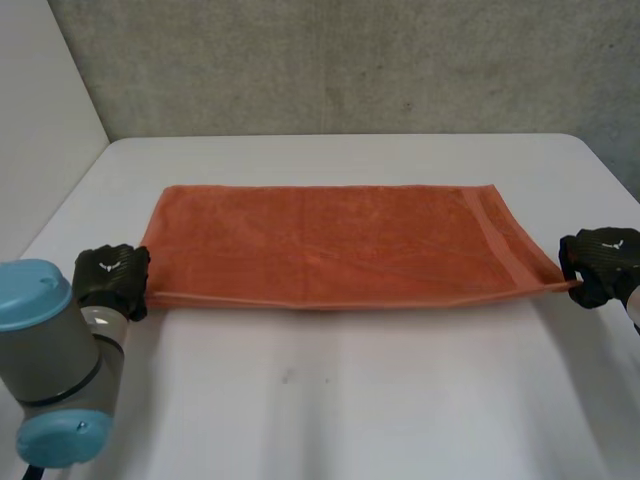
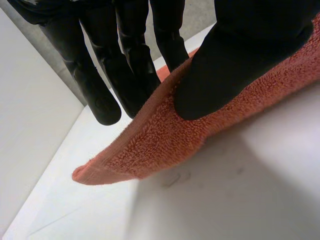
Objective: Fold the laundry
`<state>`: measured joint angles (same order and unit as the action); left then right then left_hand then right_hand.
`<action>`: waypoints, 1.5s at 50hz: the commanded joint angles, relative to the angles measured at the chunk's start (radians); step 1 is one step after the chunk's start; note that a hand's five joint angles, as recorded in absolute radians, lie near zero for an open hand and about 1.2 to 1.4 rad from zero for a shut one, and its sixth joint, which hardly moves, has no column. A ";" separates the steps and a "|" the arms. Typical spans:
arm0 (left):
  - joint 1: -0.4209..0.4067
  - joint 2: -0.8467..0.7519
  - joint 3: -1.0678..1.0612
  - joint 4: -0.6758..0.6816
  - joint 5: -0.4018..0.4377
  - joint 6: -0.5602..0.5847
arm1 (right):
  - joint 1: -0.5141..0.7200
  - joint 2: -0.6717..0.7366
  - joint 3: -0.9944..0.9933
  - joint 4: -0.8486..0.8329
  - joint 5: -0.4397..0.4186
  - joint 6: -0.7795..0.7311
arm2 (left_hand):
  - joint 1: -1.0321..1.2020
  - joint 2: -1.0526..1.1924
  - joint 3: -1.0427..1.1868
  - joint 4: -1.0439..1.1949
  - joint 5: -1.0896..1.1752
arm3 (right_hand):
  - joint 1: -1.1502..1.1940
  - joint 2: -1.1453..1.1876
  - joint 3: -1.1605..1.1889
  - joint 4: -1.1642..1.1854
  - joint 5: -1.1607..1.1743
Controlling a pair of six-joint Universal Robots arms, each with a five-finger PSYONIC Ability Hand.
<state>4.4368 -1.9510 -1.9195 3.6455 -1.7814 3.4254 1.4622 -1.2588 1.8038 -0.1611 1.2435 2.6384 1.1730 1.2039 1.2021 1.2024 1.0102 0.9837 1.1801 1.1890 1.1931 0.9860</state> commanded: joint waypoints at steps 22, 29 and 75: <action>-0.010 0.100 0.100 -0.320 0.030 0.230 | 0.030 0.094 -0.202 0.332 0.030 -0.350 | 0.223 0.192 0.194 0.194 0.212 | 0.413 0.216 0.207 0.203 0.236; -0.017 -0.199 0.382 -0.121 0.037 0.232 | 0.095 0.211 -0.320 0.168 0.105 -0.243 | 0.223 0.192 0.194 0.194 0.212 | 0.413 0.216 0.207 0.203 0.236; -0.054 0.016 0.110 0.188 0.243 0.148 | 0.115 0.042 -0.153 0.015 0.093 -0.026 | -0.998 -1.029 -1.028 -1.028 -1.010 | -0.809 -1.006 -1.014 -1.019 -0.986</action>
<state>4.4094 -2.0595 -1.6757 3.8487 -1.5215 3.6762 1.6270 -1.1640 1.5748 -0.2690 1.4001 2.6011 0.1798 0.1686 0.1691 0.1701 0.0328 0.2136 0.2234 0.2163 0.2356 0.0741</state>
